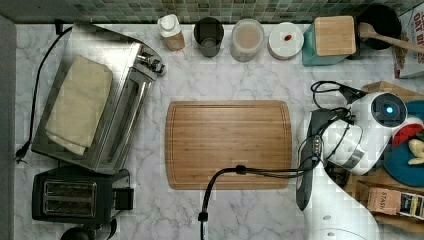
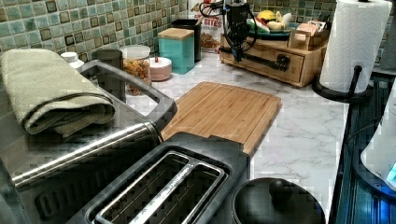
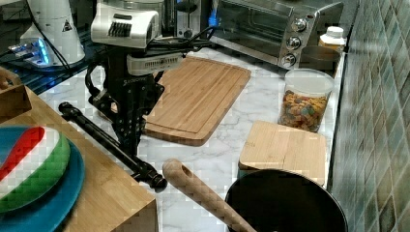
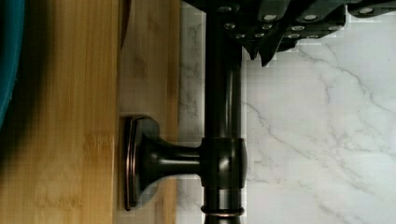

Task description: Close the drawer.

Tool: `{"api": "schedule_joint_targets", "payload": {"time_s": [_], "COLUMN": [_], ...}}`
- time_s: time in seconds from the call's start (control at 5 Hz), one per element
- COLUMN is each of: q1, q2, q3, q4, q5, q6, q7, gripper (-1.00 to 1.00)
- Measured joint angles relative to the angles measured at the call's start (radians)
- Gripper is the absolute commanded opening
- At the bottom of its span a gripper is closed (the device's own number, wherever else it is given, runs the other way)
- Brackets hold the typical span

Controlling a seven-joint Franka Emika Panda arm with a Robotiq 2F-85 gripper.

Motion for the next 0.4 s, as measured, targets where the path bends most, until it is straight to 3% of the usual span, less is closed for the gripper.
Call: {"api": "schedule_joint_targets", "payload": {"time_s": [0.4], "q1": [-0.008], "q2": [0.0], "q3": [0.007], "q4": [0.0], "q5": [0.005], "q6": [0.0], "q7": [0.0], "gripper": [-1.0]}}
